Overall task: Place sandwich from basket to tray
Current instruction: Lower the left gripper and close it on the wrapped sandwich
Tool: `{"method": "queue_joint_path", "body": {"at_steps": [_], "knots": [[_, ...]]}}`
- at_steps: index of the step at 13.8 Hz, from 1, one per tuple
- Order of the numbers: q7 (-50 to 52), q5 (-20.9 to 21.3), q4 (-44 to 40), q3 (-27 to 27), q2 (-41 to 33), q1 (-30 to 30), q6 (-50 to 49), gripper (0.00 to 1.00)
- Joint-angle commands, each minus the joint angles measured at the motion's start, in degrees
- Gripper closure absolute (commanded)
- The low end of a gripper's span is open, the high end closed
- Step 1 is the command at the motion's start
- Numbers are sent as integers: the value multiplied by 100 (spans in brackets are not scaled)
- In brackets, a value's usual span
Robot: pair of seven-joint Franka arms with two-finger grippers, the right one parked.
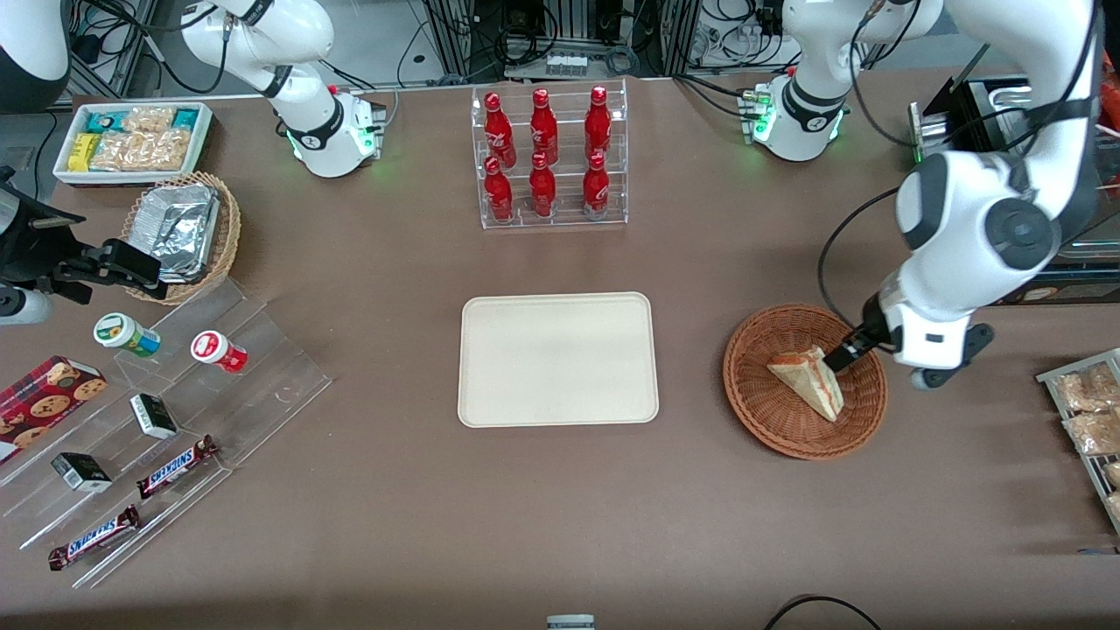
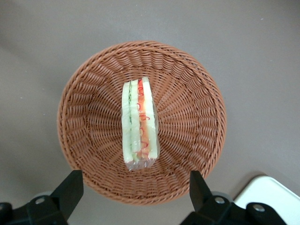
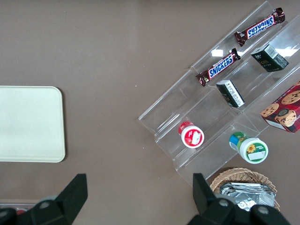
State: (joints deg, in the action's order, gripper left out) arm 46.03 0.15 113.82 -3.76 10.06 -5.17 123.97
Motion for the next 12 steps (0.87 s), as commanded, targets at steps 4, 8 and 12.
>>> {"method": "queue_joint_path", "body": {"at_steps": [4, 8, 12], "knots": [[767, 627, 333, 60, 558, -177, 933, 0], [943, 627, 545, 60, 716, -177, 1428, 0], [952, 627, 668, 60, 786, -177, 1507, 0]]}}
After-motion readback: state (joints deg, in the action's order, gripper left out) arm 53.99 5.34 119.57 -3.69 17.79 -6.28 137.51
